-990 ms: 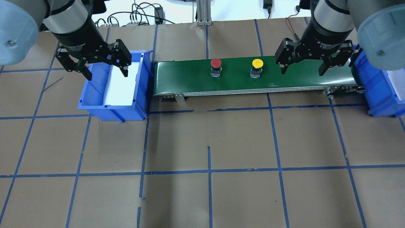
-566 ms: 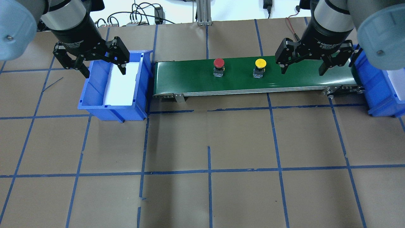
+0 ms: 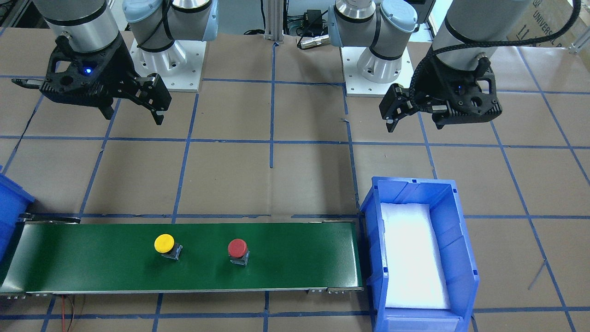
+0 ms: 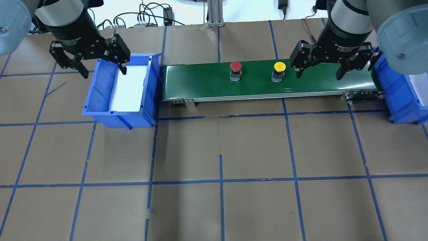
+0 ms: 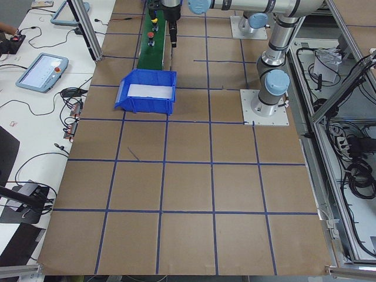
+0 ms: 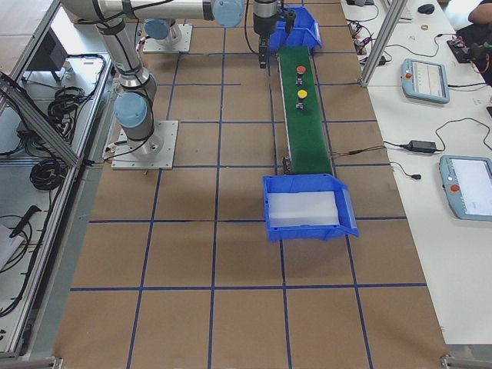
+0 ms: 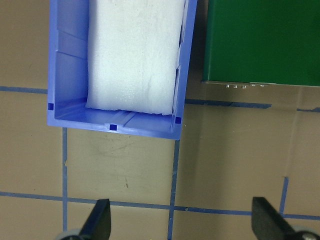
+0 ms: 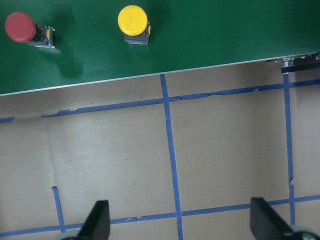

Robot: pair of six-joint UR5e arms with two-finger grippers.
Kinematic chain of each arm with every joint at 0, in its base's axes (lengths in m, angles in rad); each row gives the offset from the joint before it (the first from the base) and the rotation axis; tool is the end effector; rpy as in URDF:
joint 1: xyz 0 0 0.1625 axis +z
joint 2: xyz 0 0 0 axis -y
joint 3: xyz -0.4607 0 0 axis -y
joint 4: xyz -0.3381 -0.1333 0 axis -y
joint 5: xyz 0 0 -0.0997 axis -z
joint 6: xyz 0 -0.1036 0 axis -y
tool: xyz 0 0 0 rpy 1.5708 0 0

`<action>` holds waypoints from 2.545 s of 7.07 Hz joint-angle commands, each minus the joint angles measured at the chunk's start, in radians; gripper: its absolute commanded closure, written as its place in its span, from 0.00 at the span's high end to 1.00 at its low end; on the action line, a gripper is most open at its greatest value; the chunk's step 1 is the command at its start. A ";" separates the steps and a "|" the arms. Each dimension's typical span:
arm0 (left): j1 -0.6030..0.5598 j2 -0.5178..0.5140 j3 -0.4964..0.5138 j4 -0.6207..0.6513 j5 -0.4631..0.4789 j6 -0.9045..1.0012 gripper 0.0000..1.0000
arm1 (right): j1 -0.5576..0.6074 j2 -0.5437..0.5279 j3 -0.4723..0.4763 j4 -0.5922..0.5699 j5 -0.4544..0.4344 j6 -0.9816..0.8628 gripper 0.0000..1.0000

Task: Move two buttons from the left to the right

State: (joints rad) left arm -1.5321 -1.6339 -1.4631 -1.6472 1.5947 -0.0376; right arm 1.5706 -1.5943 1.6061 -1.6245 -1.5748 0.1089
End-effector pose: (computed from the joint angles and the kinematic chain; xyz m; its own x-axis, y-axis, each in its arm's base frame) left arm -0.1128 -0.4679 0.5307 -0.9968 -0.0754 -0.0251 -0.0762 0.9966 0.0309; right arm 0.1328 -0.4312 0.5198 -0.9940 0.1090 -0.0006 0.1089 0.9932 -0.0421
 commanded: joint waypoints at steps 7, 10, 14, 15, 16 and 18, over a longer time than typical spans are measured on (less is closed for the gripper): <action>-0.019 0.017 -0.029 -0.003 -0.005 0.036 1.00 | 0.002 0.005 0.001 -0.002 0.001 0.002 1.00; -0.016 0.025 -0.029 -0.026 -0.044 0.036 1.00 | 0.002 0.005 0.005 -0.002 0.001 0.005 1.00; -0.011 0.025 -0.029 -0.025 -0.045 0.041 1.00 | 0.000 0.007 0.008 -0.003 0.001 0.002 1.00; -0.011 0.025 -0.029 -0.025 -0.045 0.041 1.00 | -0.001 0.007 0.009 -0.002 0.001 0.002 1.00; -0.011 0.025 -0.029 -0.025 -0.045 0.041 1.00 | -0.003 0.007 0.009 -0.002 0.001 0.000 1.00; -0.011 0.025 -0.029 -0.025 -0.045 0.041 1.00 | -0.001 0.007 0.009 -0.002 0.001 0.000 1.00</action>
State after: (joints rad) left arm -1.5432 -1.6092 -1.4932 -1.6727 1.5500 0.0031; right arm 1.5689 -1.5877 1.6152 -1.6260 -1.5739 0.1098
